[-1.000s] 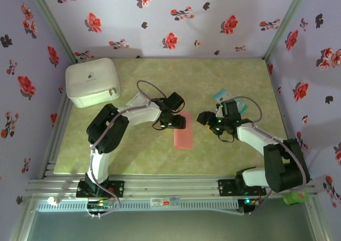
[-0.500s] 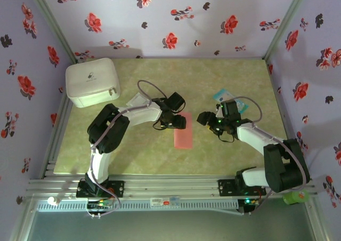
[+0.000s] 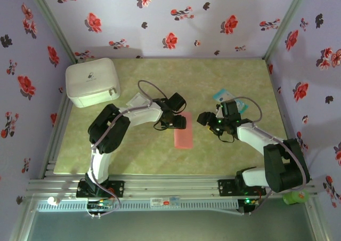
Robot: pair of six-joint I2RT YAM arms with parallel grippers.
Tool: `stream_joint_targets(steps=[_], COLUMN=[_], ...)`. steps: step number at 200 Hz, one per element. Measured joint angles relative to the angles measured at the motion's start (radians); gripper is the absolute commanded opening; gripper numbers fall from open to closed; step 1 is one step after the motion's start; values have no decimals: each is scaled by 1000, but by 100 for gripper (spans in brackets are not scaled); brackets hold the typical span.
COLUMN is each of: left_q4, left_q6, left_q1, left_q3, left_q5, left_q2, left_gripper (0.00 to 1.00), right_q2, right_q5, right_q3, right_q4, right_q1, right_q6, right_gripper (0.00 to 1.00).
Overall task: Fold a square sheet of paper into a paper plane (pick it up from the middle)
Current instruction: First fold the square sheet of paper in half at the center of the table.
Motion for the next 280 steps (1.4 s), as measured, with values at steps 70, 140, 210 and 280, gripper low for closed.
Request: stream_joint_targets(steps=[70,140,210,280], left_q4=[-6,-23,-36,-36], left_q6=[6,26,26,26], left_q1=[-1,-4,-6,-6], left_q3=[5,19,30,31], left_q5=[-2,-13,-20,-21], left_q2=[3,13,19,20], left_gripper=[67,67,67,67], right_q2=[0,0,0,10], right_q5=[0,0,-1,-17], right_q3=[0,0,0,0], right_q4=[-1,0,0,0], right_q1=[0,0,0,6], right_q6=[0,0,0,0], right_gripper=[72,72,72,69])
